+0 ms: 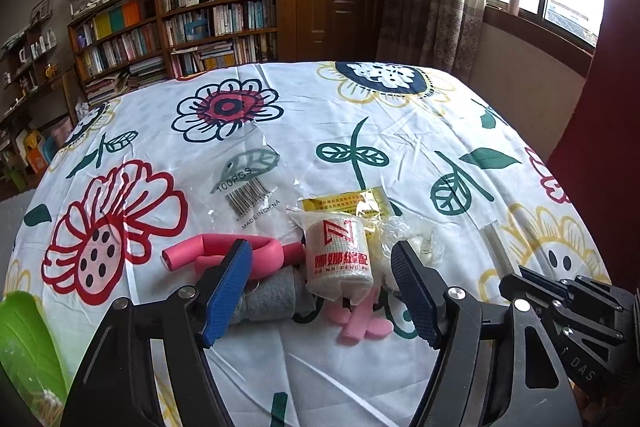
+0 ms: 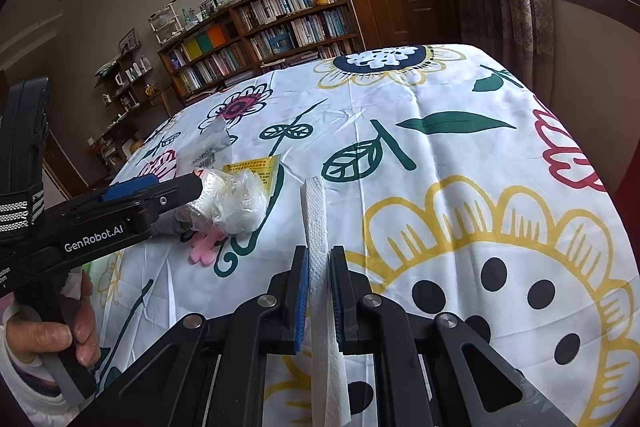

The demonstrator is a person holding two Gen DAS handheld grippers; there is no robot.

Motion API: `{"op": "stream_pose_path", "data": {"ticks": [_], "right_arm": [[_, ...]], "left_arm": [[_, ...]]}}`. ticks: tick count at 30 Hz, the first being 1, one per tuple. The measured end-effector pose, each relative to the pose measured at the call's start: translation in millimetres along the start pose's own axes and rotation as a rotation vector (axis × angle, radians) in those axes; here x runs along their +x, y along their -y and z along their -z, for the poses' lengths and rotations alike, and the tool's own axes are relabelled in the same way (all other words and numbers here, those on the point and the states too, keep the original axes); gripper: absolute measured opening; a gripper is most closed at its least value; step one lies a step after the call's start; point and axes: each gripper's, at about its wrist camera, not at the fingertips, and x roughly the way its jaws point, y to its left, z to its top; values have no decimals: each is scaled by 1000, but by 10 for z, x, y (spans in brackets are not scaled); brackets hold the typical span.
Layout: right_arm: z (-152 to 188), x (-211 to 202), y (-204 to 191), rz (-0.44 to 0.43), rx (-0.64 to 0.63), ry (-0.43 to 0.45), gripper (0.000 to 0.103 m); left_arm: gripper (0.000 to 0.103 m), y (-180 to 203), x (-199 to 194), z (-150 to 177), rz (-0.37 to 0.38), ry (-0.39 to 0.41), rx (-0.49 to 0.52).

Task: Organize soft objects
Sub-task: 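Grasp the red-labelled white bandage roll with the left tool while the right tool holds the strip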

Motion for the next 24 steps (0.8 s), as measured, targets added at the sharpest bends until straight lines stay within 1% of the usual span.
{"op": "stream_pose_path", "data": {"ticks": [2,6,10,15,20,24], "right_arm": [[3,3,6,-3,4,-1,11],[7,-2,0,-9,4,2,11],[14,-7,-12,-13,1,3,11],[24,-22,-5,-14,8,8,11],[24,-28,4,-15,10,10,11],[24,-20,20,-16,17,11,11]], "left_arm": [[72,35,26,-29,-19,22,22],[72,59,74,-75,-30,26,41],[72,87,121,-85,-56,31,82],[72,127,159,-66,-93,45,176],[72,37,69,-68,-46,49,137],[72,8,-78,-54,-33,84,111]]}}
